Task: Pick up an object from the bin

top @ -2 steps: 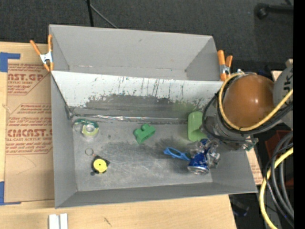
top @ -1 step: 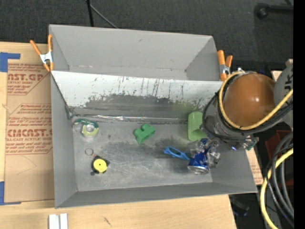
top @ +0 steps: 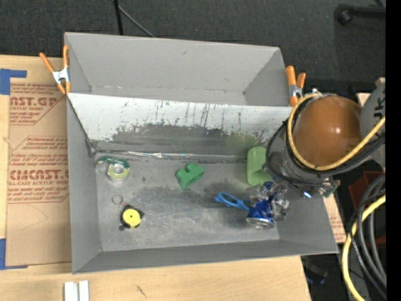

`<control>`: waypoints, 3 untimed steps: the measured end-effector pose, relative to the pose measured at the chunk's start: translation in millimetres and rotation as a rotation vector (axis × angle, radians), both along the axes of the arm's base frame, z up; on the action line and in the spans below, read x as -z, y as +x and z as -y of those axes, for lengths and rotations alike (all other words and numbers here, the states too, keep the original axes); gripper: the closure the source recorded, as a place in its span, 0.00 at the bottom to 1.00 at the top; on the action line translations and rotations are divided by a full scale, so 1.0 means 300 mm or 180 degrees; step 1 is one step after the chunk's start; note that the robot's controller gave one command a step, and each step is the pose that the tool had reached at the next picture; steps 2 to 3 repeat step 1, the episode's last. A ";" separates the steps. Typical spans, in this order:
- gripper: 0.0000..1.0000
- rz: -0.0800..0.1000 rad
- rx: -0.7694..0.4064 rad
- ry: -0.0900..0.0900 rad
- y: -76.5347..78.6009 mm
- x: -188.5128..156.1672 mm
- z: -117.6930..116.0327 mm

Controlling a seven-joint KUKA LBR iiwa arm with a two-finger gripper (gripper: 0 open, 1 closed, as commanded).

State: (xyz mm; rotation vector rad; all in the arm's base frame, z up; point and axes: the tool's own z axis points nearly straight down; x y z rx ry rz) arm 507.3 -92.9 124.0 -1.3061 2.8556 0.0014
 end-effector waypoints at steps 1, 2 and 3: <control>1.00 0.0005 0.0002 -0.0002 0.001 -0.068 -0.003; 1.00 0.0005 0.0002 -0.0002 0.001 -0.068 -0.003; 1.00 0.0005 0.0002 -0.0002 0.001 -0.068 -0.003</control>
Offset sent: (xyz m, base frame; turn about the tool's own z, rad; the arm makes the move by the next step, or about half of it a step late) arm -0.0002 -0.0002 0.0198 0.0000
